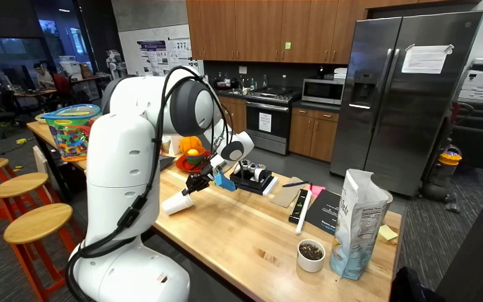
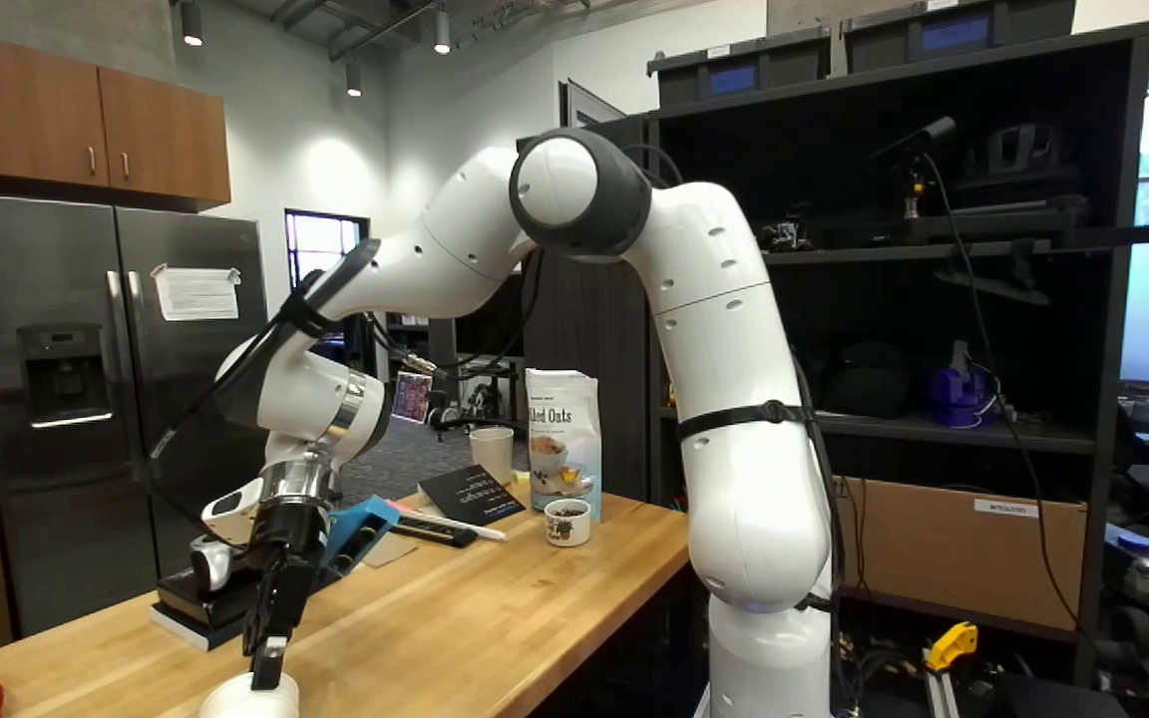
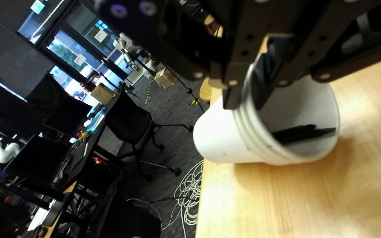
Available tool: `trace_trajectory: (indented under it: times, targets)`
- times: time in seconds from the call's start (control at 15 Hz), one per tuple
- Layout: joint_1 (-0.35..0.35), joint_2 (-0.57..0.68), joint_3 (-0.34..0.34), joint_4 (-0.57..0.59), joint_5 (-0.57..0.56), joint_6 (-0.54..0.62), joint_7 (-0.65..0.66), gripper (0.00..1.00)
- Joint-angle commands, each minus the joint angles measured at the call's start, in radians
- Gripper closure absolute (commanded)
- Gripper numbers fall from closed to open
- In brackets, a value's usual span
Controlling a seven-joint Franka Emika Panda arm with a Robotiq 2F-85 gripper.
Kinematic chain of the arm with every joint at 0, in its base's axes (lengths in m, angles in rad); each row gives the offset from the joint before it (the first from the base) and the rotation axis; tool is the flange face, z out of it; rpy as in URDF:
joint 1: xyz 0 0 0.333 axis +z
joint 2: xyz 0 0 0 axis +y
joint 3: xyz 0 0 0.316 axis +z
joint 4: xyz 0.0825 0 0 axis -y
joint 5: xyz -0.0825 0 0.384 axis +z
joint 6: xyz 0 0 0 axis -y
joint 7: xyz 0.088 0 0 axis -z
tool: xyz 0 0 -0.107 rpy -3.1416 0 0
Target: Move the cups to the left
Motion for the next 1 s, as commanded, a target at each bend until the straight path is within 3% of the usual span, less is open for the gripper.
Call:
trace_trajectory:
  times: [0.0, 0.53, 0.93]
  targets:
    - [-0.007, -0.028, -0.011, -0.028, 0.017, 0.000, 0.022, 1.00]
    - [0.010, -0.128, -0.020, -0.050, -0.036, 0.061, 0.100, 0.99]
    - [0.033, -0.238, -0.010, -0.041, -0.213, 0.127, 0.252, 0.99]
